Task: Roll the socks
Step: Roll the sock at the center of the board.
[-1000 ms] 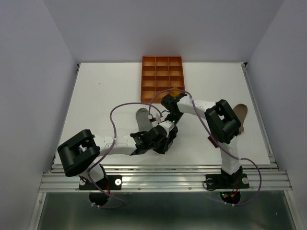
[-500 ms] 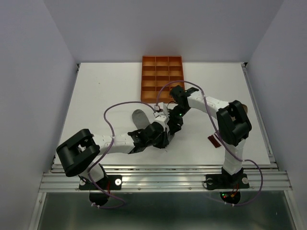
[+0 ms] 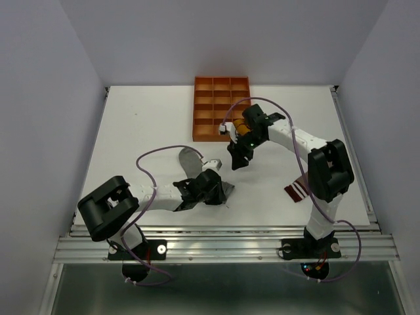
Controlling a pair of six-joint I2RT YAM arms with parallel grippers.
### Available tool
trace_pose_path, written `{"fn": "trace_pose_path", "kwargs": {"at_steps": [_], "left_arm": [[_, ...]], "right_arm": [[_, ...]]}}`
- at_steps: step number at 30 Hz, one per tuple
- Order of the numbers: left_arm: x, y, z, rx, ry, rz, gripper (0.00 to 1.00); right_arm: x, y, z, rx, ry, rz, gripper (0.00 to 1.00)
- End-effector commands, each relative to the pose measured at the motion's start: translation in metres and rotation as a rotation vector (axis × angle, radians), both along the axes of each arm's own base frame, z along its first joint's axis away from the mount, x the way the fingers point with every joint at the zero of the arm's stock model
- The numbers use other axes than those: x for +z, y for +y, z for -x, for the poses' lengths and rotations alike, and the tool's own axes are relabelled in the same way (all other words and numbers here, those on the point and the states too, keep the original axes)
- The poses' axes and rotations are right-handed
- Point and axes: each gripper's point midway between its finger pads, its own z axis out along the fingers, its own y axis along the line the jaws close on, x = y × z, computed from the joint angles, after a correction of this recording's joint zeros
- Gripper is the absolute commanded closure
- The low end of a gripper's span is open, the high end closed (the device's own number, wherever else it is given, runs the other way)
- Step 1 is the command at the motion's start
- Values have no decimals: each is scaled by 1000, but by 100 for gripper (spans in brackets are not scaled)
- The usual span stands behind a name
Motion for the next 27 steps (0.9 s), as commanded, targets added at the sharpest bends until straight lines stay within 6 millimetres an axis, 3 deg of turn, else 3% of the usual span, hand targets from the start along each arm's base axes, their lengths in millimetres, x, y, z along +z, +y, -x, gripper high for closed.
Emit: {"fn": "trace_pose_path", "kwargs": {"at_steps": [1,5,6,7,11,12,13,14,15,16,17,18,20,21,22,24,26,27], "left_arm": [[-14,17,6,63,57,-25,100],[-15,23,2,119,79,-12,100],[-14,23,2,120,81,-9,100],[-14,22,2,120,86,-2,100],[-7,24,-3,136,89,29,100],[-5,24,-3,136,95,45,100],[-6,27,-2,141,102,50,100],[-1,29,-7,165,98,75,100],[-1,31,-9,180,101,81,100],[-2,32,-4,170,133,91,100],[-3,34,-5,174,143,94,100],[-5,37,-6,178,152,93,100],[-6,36,-7,168,163,110,100],[-7,35,-6,159,170,114,100],[-8,34,-6,154,185,130,100],[-10,35,-4,144,214,154,100],[-10,38,-4,161,236,200,100],[-10,39,-5,171,242,211,100]], "right_arm": [[54,11,-84,-319,-162,-105,48],[101,18,-156,-618,-293,-216,49],[104,17,-171,-690,-301,-219,49],[124,20,-185,-771,-304,-264,49],[162,21,-214,-1001,-284,-404,48],[163,18,-217,-1060,-270,-432,49],[179,10,-215,-1150,-254,-487,49],[161,2,-210,-1211,-226,-482,48],[158,-4,-205,-1251,-218,-495,48],[170,-16,-199,-1337,-208,-533,48],[163,-22,-193,-1379,-185,-527,48],[136,-30,-181,-1414,-149,-476,48],[130,-34,-162,-1433,-90,-468,46],[122,-24,-149,-1390,-48,-459,46],[99,-17,-127,-1372,14,-395,46],[88,-8,-102,-1319,28,-351,42],[57,-11,-74,-1314,46,-234,42],[55,-12,-64,-1309,53,-227,42]]}}
